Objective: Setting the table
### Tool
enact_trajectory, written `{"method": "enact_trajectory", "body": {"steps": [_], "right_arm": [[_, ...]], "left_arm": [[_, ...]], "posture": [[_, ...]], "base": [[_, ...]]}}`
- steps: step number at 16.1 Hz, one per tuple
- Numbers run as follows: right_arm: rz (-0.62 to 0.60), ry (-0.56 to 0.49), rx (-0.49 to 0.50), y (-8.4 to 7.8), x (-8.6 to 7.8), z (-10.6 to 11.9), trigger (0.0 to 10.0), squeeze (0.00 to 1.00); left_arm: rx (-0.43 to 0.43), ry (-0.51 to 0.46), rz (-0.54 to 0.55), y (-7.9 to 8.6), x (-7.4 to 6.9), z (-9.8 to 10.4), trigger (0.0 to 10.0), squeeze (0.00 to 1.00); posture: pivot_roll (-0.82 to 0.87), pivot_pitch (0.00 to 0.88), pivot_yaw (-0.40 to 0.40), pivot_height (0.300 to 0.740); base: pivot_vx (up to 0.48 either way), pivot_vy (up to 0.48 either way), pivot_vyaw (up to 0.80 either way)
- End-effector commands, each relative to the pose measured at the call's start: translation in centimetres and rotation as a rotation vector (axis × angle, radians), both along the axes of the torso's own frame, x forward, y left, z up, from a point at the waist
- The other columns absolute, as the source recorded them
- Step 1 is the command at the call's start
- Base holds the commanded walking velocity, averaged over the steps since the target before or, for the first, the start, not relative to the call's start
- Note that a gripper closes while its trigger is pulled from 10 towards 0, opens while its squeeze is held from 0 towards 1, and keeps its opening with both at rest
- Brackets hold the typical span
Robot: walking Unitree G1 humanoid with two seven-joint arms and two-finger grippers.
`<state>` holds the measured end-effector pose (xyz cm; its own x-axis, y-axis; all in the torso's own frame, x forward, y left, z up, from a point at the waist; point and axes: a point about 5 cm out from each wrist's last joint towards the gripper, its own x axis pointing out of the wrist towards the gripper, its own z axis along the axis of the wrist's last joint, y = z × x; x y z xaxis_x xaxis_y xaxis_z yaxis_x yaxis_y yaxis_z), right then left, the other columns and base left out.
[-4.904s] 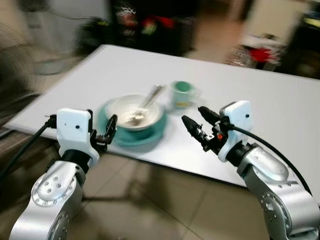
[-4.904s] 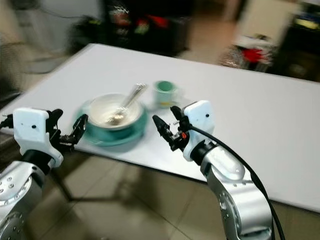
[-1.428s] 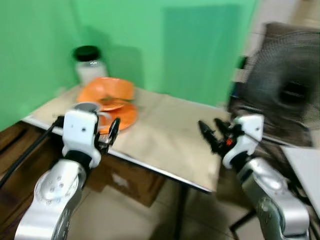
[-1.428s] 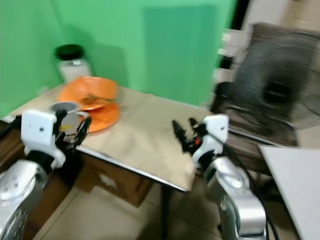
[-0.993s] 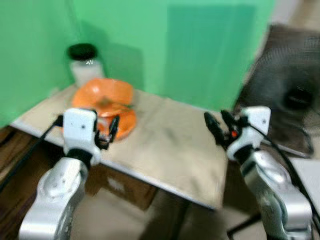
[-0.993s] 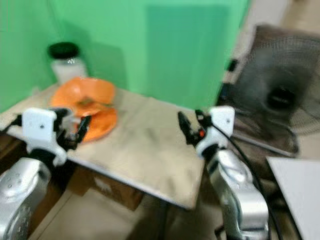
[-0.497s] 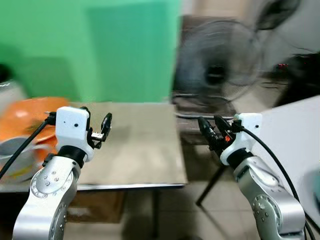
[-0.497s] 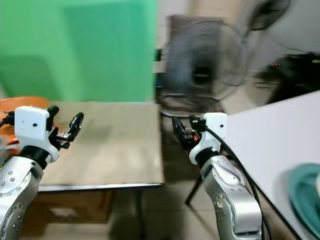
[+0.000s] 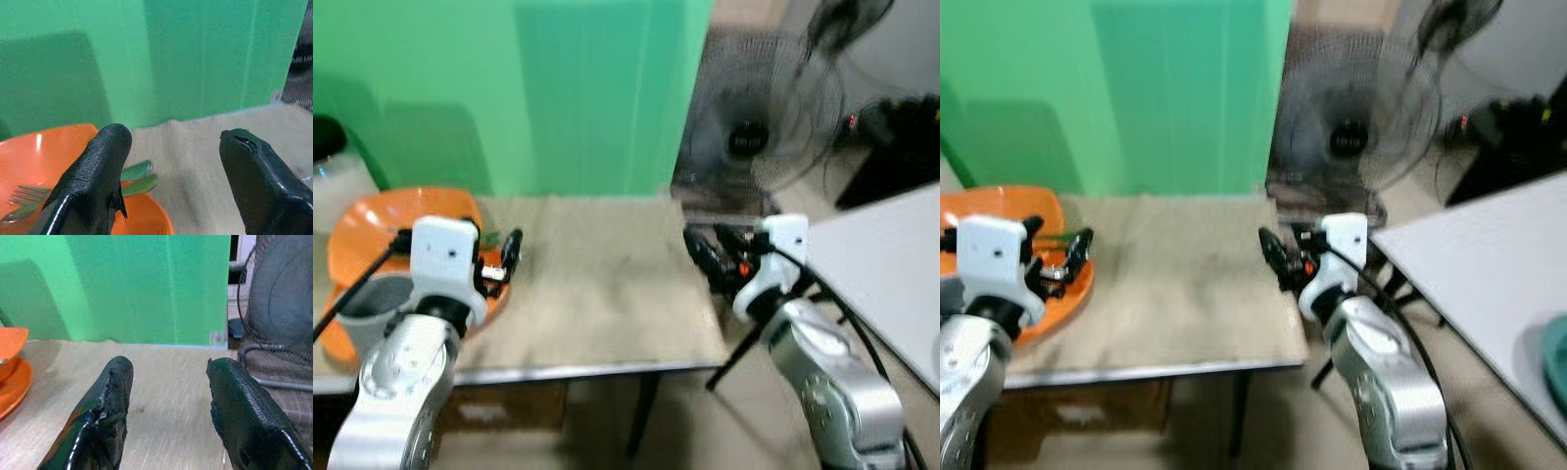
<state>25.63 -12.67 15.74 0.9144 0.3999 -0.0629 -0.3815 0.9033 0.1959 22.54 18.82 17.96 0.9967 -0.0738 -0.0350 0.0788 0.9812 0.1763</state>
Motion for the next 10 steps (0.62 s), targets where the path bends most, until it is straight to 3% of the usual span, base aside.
{"method": "enact_trajectory", "body": {"steps": [1,6,8,10], "right_arm": [[-0.007,0.016,-0.003,-0.3,0.0,-0.2,10.0,0.0],[-0.026,0.028,0.023,-0.4,-0.1,-0.4,10.0,0.0],[-0.029,0.025,0.028,-0.5,-0.1,-0.3,10.0,0.0],[-0.045,0.025,0.035,-0.7,-0.2,-0.3,10.0,0.0]], "left_arm": [[0.006,-0.002,-0.011,-0.3,-0.3,0.2,10.0,0.0],[0.024,-0.022,-0.019,-0.4,-0.3,0.9,10.0,0.0],[0.075,-0.043,-0.022,-0.3,0.0,1.4,10.0,0.0],[0.066,-0.052,-0.007,-0.3,0.4,1.8,10.0,0.0]], "posture": [[-0.01,0.0,-0.039,0.74],[0.0,0.0,-0.037,0.74],[0.0,0.0,-0.035,0.74],[0.0,0.0,-0.019,0.74]], "base": [[0.0,0.48,0.0],[0.0,0.478,0.0],[0.0,0.0,0.0],[0.0,-0.48,0.0]]}}
